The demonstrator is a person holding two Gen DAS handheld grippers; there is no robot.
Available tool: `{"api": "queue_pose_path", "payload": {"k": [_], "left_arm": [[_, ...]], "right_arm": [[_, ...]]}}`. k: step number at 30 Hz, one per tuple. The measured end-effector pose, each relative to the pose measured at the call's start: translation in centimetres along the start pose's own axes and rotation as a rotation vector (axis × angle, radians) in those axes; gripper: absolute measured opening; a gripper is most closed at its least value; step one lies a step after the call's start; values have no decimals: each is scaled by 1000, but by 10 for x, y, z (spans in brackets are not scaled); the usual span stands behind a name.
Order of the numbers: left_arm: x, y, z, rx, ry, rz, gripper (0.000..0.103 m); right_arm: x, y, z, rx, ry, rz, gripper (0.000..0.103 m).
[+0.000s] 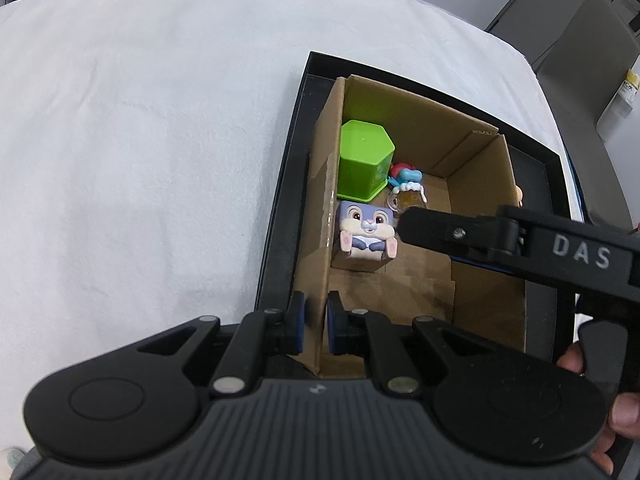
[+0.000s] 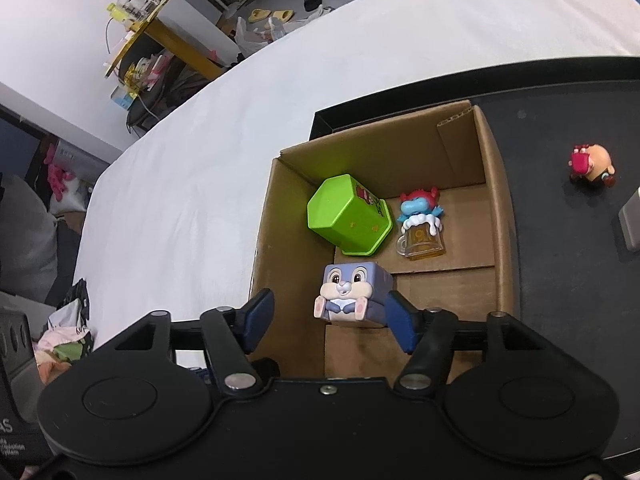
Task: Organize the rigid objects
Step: 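Lower the bunny cube into the box and open the right gripper, then move the right gripper to the white rectangular tag and grasp it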
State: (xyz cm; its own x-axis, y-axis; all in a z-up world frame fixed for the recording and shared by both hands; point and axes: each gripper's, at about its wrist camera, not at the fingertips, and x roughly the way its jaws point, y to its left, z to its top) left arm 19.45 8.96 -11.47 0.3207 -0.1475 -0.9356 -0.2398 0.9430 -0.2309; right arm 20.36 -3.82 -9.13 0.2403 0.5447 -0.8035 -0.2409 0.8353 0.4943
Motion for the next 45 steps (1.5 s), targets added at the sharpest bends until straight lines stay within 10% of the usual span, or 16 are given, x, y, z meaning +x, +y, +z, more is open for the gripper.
{"api": "queue_pose_path", "payload": {"k": [21, 45], "left_arm": [[4, -7, -1, -2, 5, 42, 10], [13, -17, 0, -11, 23, 109, 10]], "right_arm": [[-51, -17, 2, -86, -94, -18, 101], [-99, -79, 1, -127, -202, -97, 103]]}}
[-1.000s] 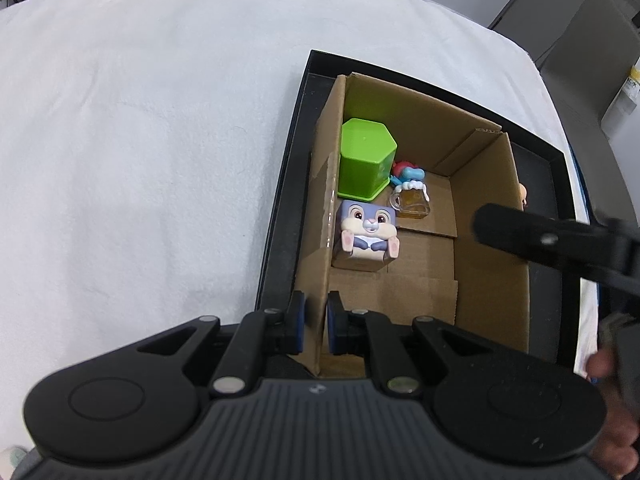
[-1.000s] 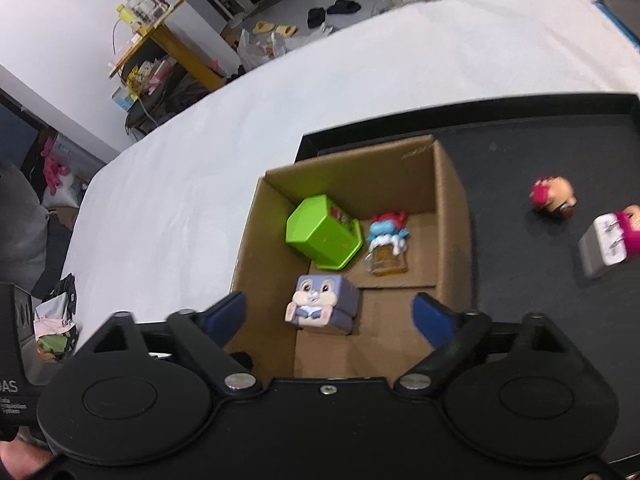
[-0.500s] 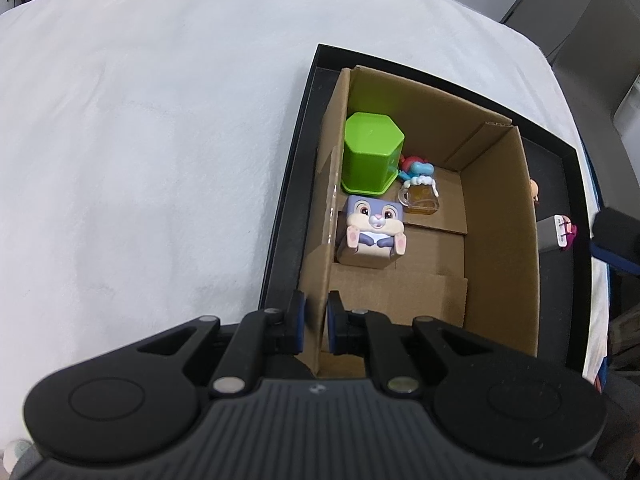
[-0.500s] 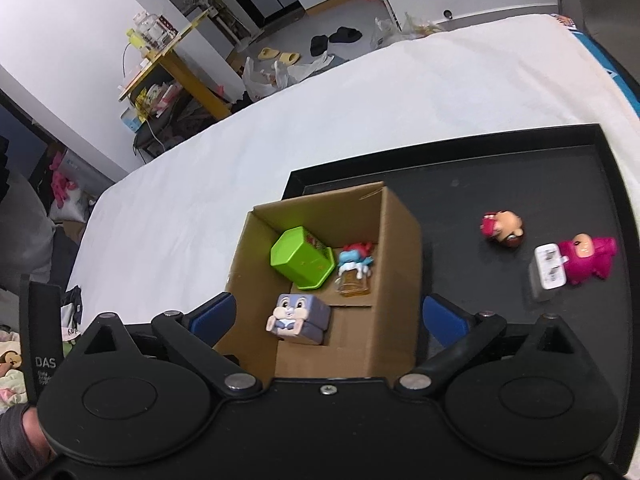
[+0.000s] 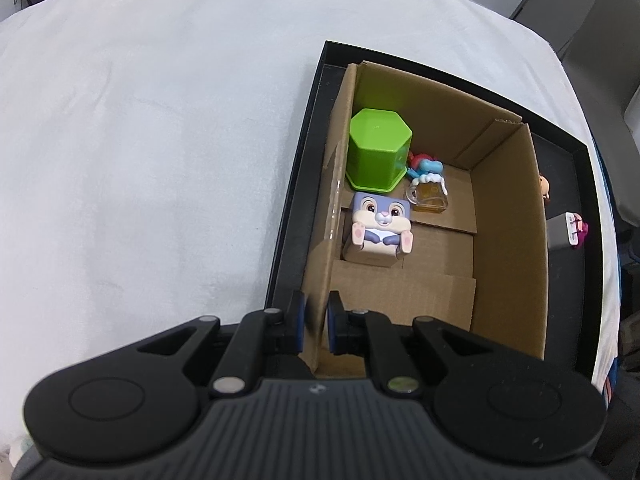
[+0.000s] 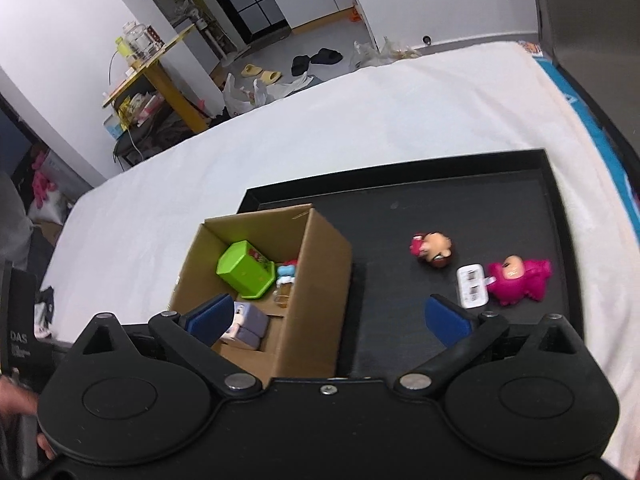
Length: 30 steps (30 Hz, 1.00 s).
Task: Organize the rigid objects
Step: 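Move the right gripper to the white rectangular tag and grasp it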
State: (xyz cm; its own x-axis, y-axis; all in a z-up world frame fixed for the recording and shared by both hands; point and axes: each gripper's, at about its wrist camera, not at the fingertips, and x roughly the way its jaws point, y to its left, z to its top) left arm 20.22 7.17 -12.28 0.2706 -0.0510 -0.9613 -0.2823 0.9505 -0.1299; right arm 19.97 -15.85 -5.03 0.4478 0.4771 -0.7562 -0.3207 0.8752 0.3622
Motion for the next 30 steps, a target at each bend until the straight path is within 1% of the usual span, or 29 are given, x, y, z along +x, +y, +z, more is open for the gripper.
{"api": "queue_pose_path", "payload": {"k": [5, 10, 21, 26, 30], "left_arm": [[0, 1, -2, 17, -2, 3, 10], [-1, 3, -3, 8, -2, -2, 10], [-2, 2, -4, 0, -10, 3, 10], [-3, 3, -5, 0, -11, 1, 10], [-3, 3, -5, 2, -13, 1, 10]], "right_arm": [[-10, -11, 2, -1, -19, 10, 103], [-13, -26, 0, 14, -27, 19, 103], [-14, -67, 3, 83, -12, 17, 103], [-10, -86, 1, 149, -9, 15, 103], [-7, -97, 2, 186, -23, 4, 102]]}}
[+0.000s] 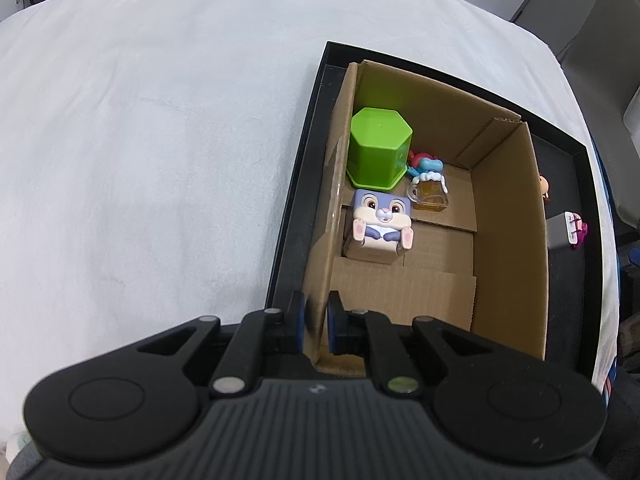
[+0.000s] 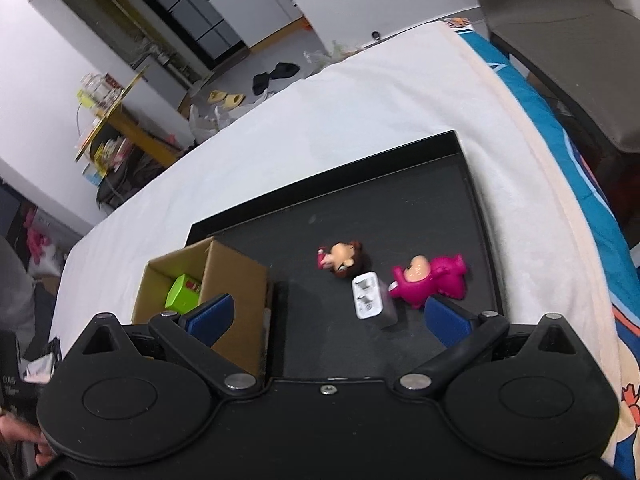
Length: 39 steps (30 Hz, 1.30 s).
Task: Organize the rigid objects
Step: 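Move the right gripper to the white rectangular tag and grasp it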
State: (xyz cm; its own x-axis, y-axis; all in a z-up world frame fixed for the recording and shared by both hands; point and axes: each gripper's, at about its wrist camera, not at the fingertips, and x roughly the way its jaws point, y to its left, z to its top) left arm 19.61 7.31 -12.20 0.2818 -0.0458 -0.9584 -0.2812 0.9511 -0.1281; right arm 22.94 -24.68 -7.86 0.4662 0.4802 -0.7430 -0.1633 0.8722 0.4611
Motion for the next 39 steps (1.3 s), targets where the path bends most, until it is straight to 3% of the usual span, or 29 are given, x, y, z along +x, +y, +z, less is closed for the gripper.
{"api": "queue_pose_path", "payload": {"k": [7, 15, 28, 34, 35, 39], "left_arm": [[-1, -2, -1, 7, -1, 0, 10], [-1, 0, -1, 13, -2, -19, 10], [1, 2, 1, 10, 5, -28, 10], [1, 2, 1, 5, 2, -31, 10], [1, 2, 1, 4, 2, -31, 10], [2, 1, 2, 0, 0, -27, 11]], "right_arm": [[19, -11, 4, 40, 10, -30, 91], [48, -12, 6, 35, 50, -74, 69], [76, -3, 2, -16, 98, -121, 58], [91, 4, -5, -78, 118, -174, 39], [94, 4, -7, -81, 123, -189, 26], [90, 5, -7, -85, 122, -205, 20]]}}
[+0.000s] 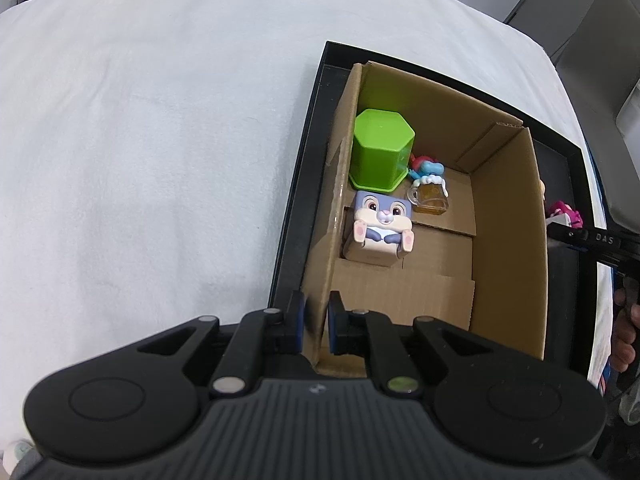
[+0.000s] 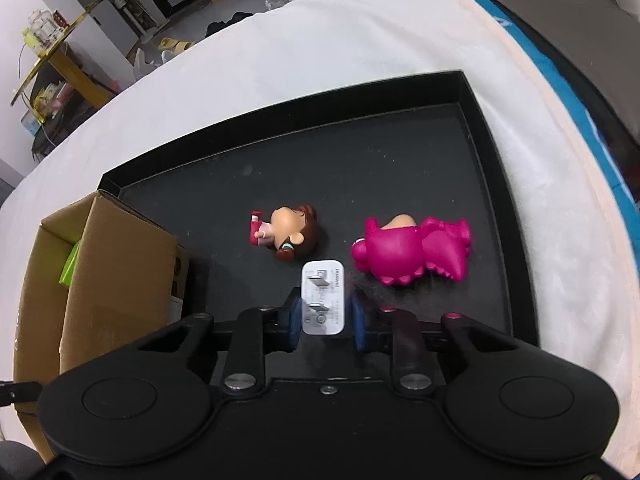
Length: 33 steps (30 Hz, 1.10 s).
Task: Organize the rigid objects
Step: 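Move the right gripper to the white rectangular tag and grasp it, then carry the white tag with the right gripper over the box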
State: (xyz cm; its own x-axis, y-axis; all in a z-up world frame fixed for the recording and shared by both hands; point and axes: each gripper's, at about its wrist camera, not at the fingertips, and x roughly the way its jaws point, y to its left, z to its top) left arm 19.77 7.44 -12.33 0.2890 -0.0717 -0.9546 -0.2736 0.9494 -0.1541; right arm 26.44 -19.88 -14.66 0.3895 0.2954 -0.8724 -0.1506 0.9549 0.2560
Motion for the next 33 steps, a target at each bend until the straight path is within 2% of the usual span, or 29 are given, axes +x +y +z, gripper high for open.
{"api": "queue_pose_path", "payload": {"k": [6, 17, 33], "left_arm": [[-1, -1, 0, 1, -3, 1, 11], [-2, 0, 1, 8, 2, 3, 10], [0, -2, 2, 9, 11, 0, 11]], "right_arm": [[-11, -2, -3, 7, 5, 29, 20], [-37, -2, 6, 36, -39, 58, 20], [-80, 23, 15, -9, -117, 141, 20]]}}
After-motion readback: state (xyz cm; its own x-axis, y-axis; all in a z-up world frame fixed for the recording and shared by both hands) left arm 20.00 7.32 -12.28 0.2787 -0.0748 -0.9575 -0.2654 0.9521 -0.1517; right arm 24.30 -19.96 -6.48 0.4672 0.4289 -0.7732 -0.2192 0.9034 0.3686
